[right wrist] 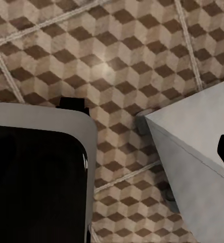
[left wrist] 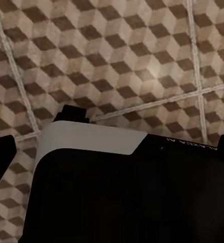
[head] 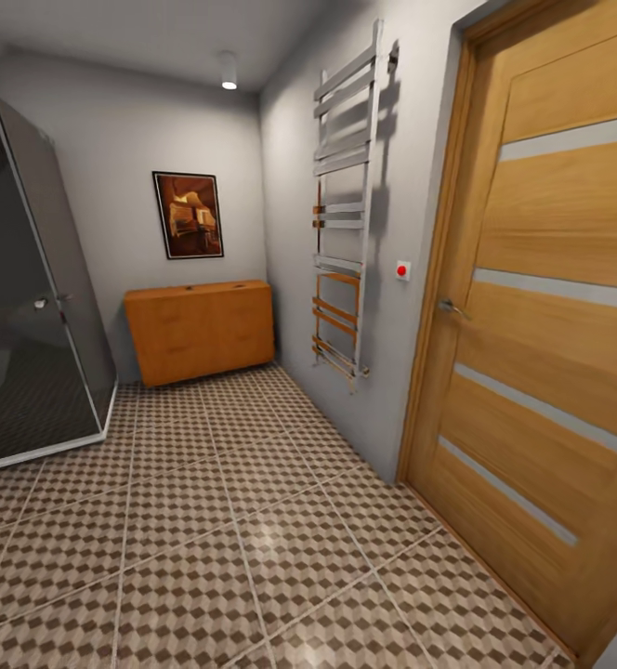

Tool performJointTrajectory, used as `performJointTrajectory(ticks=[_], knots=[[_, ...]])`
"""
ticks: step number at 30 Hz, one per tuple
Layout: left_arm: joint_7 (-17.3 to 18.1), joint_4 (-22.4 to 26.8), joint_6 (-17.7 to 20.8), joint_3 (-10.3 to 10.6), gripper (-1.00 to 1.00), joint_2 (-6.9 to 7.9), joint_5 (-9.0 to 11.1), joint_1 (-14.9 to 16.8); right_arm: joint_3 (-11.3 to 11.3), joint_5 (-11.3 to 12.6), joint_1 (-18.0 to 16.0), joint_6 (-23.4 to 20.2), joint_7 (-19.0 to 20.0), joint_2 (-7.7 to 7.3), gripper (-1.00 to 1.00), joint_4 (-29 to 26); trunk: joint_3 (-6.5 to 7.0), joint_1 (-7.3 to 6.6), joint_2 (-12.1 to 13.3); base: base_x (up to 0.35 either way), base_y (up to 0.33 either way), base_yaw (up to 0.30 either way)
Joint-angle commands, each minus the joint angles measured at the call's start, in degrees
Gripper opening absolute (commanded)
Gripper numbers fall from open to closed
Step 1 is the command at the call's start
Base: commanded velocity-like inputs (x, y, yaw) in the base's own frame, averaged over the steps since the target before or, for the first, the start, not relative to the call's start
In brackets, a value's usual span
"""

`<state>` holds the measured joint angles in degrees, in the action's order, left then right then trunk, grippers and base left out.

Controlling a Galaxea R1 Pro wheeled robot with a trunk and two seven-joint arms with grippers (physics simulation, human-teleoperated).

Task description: Take the four mousetraps from the cabinet in the bathroom and place them on the bathroom floor. Make sure all four end up on the same floor surface, and ensure that at least two of them are either under or directly next to the same bathroom sink.

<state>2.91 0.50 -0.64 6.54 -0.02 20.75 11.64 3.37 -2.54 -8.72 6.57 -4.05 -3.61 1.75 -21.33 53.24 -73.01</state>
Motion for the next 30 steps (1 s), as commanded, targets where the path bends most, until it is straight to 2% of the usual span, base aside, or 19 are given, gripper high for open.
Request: performJointTrajectory(ticks=[1, 30], knots=[[0.2, -0.1, -0.1, 0.5, 1.00, 0.02, 0.6, 0.1, 0.3, -0.3, -0.1, 0.3, -0.3, 0.00, 1.00, 0.2, -0.06, 0.00, 0.0, 0.000, 0.000, 0.284], [0.1, -0.1, 0.0, 0.4, 1.00, -0.07, 0.8, 0.1, 0.3, -0.3, -0.1, 0.3, -0.3, 0.00, 1.00, 0.2, -0.06, 0.00, 0.0, 0.000, 0.000, 0.284]])
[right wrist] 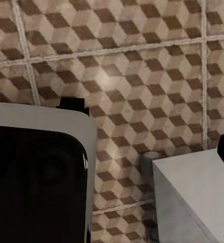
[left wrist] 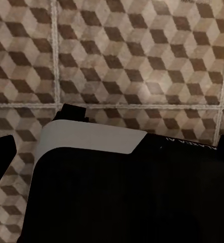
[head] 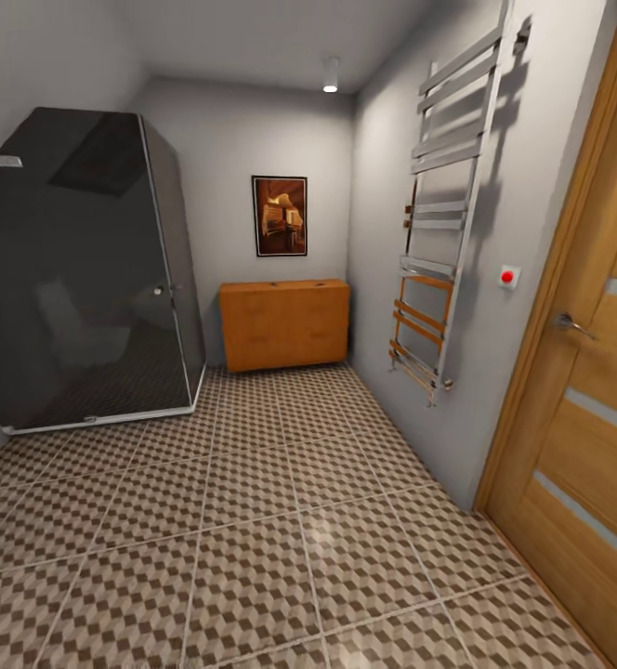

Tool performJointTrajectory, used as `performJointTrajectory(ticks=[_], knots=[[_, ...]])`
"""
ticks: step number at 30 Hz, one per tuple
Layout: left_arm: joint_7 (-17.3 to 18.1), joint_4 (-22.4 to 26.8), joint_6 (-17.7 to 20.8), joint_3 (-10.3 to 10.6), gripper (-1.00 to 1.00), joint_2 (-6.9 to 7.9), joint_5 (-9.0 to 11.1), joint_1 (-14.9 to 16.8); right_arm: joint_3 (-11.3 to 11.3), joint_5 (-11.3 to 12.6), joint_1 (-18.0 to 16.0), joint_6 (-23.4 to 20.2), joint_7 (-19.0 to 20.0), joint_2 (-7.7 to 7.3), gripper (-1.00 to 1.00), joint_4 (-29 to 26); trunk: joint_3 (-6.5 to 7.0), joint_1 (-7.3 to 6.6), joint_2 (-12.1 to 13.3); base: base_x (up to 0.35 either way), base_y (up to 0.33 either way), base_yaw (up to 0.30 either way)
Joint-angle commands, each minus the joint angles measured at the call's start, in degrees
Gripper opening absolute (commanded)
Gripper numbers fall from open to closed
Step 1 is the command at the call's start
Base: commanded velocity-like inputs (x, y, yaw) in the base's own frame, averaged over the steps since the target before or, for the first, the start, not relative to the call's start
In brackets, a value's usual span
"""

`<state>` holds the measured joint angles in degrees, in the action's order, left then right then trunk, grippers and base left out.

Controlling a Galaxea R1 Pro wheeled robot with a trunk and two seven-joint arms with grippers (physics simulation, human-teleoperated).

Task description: Take the four mousetraps from the cabinet in the bathroom and place them on the bathroom floor. Make sure all four end up on the same floor surface, and ensure that at least two of them are either under or directly next to the same bathroom sink.

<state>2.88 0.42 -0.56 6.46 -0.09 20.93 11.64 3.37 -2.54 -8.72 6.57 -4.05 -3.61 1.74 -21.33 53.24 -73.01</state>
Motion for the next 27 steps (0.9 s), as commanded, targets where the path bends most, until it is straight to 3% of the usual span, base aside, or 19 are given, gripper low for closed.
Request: performJointTrajectory(ticks=[1, 14, 27], knots=[[0.2, -0.1, -0.1, 0.5, 1.00, 0.00, 0.6, 0.1, 0.3, -0.3, -0.1, 0.3, -0.3, 0.00, 1.00, 0.2, -0.06, 0.00, 0.0, 0.000, 0.000, 0.284], [0.2, -0.1, -0.1, 0.5, 1.00, 0.00, 0.6, 0.1, 0.3, -0.2, -0.1, 0.3, -0.3, 0.00, 1.00, 0.2, -0.06, 0.00, 0.0, 0.026, 0.000, 0.277], [0.2, -0.1, 0.3, 0.5, 1.00, -0.07, 0.3, 0.0, 0.3, -0.2, -0.1, 0.4, -0.3, -0.03, 1.00, 0.1, -0.06, 0.00, 0.0, 0.269, 0.000, 0.072]])
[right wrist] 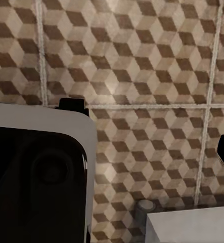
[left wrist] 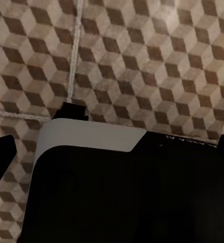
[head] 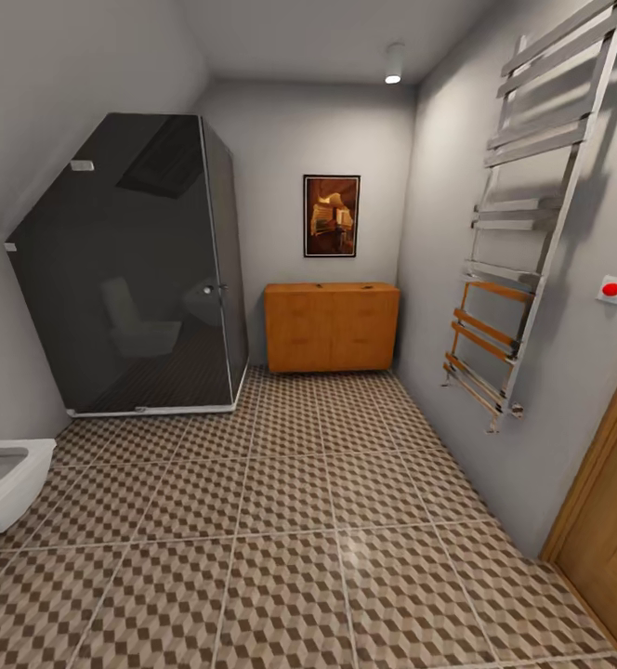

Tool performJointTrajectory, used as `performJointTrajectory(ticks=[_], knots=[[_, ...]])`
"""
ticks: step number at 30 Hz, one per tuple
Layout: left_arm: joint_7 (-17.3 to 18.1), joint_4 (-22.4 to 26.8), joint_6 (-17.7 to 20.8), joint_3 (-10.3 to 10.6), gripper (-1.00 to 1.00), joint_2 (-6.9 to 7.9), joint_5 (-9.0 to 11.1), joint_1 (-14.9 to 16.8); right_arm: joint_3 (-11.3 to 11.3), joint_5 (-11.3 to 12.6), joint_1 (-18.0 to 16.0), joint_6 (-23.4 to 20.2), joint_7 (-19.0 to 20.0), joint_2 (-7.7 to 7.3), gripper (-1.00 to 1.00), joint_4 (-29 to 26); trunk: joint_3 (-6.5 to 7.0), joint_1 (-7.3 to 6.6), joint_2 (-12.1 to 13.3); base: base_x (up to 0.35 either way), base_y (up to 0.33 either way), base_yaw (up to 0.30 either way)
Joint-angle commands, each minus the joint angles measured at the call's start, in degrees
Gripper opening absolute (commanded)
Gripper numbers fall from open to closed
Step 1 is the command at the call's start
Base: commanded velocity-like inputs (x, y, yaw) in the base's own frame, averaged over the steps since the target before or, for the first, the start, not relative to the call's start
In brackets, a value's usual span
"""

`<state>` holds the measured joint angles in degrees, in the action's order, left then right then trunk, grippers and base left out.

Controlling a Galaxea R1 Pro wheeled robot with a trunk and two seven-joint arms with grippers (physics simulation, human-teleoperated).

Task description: Take the four mousetraps from the cabinet in the bathroom and place them on the bathroom floor. Make sure all four end up on the same floor surface, and ensure that at least two of them are either under or directly next to the same bathroom sink.

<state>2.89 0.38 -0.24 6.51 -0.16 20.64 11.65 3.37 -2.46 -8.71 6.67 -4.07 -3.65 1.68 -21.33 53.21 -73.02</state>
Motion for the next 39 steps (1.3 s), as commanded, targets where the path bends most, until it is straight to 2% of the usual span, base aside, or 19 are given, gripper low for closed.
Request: performJointTrajectory(ticks=[1, 39], knots=[[0.2, 0.0, 0.0, 0.5, 1.00, 0.00, 0.6, 0.0, 0.3, -0.3, -0.1, 0.3, -0.3, 0.02, 1.00, 0.2, -0.06, 0.03, 0.0, 0.319, 0.000, 0.012], [0.2, 0.0, 0.1, 0.5, 1.00, 0.07, 0.4, 0.0, 0.3, -0.1, -0.1, 0.7, -0.3, -0.01, 1.00, 0.2, -0.06, 0.03, 0.0, 0.328, 0.000, 0.001]])
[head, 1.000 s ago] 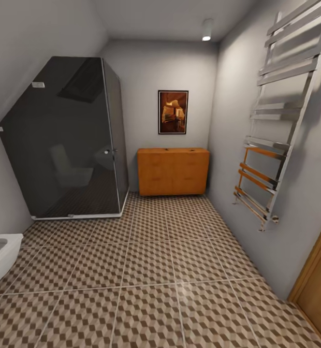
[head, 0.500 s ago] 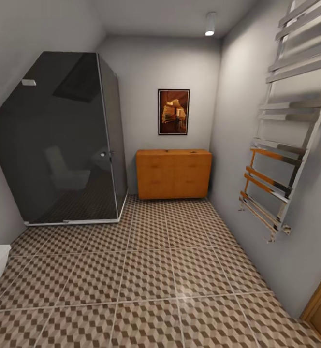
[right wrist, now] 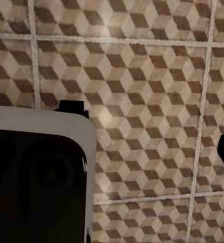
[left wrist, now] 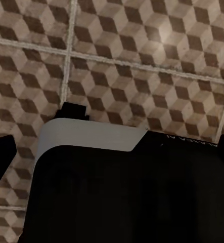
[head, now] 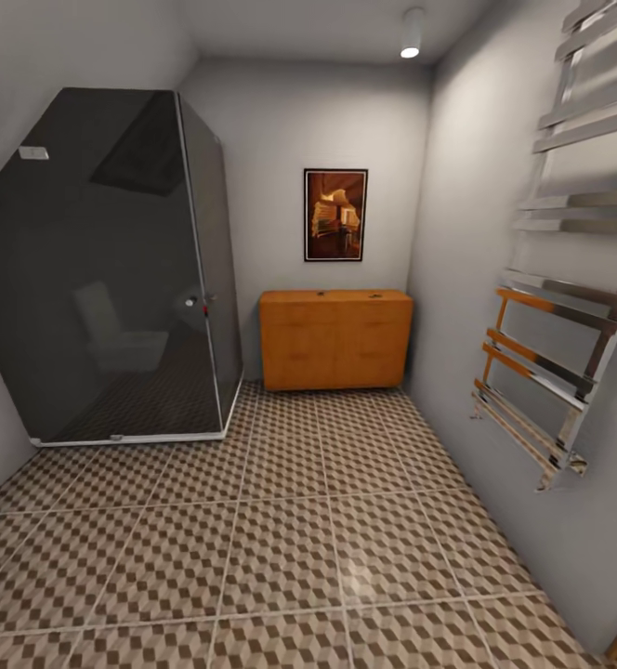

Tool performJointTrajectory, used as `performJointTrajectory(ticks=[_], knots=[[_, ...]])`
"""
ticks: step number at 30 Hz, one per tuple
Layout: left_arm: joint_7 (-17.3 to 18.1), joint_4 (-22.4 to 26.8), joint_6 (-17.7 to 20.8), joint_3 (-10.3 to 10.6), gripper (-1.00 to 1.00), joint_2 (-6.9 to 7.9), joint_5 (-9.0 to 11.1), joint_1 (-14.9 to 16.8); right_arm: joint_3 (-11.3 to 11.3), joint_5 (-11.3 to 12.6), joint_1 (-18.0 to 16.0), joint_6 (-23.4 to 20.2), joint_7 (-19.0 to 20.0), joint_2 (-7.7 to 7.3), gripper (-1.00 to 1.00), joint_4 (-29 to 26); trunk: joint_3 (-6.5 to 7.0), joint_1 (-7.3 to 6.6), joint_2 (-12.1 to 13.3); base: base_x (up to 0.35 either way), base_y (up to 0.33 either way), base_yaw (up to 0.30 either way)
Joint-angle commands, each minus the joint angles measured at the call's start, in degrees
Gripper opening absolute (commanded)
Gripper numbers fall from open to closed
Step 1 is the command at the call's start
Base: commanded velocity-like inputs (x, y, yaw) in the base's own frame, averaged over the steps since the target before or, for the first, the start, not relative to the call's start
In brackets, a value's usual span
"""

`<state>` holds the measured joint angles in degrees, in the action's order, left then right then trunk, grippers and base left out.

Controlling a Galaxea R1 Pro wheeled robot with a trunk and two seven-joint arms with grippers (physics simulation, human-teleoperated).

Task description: Take the four mousetraps from the cabinet in the bathroom and place them on the bathroom floor. Make sure all four end up on the same floor surface, and ensure that at least two of them are either under or directly next to the same bathroom sink.

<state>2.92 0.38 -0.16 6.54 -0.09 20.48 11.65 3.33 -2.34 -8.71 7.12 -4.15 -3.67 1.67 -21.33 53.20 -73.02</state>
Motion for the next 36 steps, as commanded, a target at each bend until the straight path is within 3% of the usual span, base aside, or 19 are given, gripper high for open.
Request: performJointTrajectory(ticks=[1, 20, 36], knots=[[0.1, 0.0, 0.0, 0.5, 1.00, 0.00, 0.6, 0.0, 0.3, -0.3, -0.1, 0.3, -0.2, 0.02, 1.00, 0.2, -0.06, 0.03, 0.0, 0.329, 0.000, 0.000], [0.1, 0.0, 0.1, 0.5, 1.00, 0.00, 0.7, 0.0, 0.3, -0.2, -0.1, 0.3, -0.3, 0.13, 1.00, 0.2, 0.34, 0.03, 0.0, 0.329, 0.000, -0.126], [0.1, 0.0, 0.0, 0.5, 1.00, -0.03, 0.7, 0.0, 0.3, -0.2, -0.1, 0.1, -0.3, 0.11, 1.00, 0.2, 0.39, 0.03, 0.0, 0.329, 0.000, -0.019]])
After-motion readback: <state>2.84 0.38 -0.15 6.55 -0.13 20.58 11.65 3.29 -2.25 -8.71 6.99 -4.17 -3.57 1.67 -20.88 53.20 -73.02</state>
